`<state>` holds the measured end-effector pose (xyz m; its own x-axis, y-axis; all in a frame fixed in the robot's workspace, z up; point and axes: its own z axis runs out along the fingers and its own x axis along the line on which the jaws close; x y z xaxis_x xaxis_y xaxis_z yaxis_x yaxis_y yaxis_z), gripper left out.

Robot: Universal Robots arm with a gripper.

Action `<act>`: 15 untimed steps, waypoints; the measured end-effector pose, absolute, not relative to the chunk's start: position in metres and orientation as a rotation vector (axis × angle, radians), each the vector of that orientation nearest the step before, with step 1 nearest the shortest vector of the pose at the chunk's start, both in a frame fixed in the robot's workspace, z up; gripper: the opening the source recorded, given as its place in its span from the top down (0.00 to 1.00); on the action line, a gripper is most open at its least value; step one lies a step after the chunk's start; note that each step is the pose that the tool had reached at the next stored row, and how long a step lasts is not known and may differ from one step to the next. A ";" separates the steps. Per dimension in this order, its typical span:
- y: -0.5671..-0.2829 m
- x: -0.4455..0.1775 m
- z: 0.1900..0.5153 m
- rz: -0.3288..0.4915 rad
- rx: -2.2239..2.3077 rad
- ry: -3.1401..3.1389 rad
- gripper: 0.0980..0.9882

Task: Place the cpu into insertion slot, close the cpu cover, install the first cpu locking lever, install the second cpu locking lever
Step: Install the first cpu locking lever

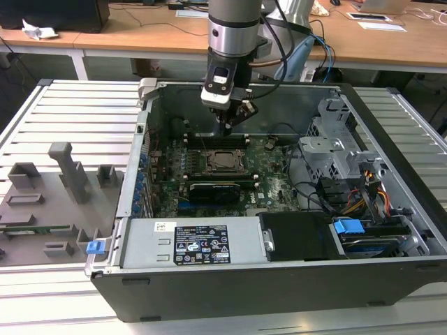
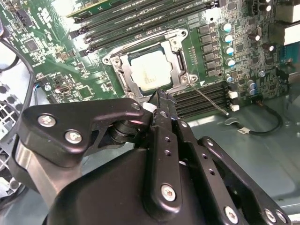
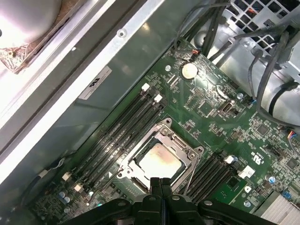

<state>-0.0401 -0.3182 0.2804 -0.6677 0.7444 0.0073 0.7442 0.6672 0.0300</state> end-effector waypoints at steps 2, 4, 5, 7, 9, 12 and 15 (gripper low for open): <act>-0.318 -0.040 0.280 0.048 1.247 2.877 0.99; -0.318 -0.040 0.280 0.048 1.214 2.892 0.99; -0.318 -0.040 0.280 0.048 1.203 2.896 0.99; -0.318 -0.040 0.280 0.048 1.178 2.907 0.99; -0.318 -0.040 0.280 0.048 1.152 2.918 0.99; -0.318 -0.040 0.280 0.048 1.112 2.934 0.99; -0.318 -0.040 0.280 0.048 1.073 2.949 0.99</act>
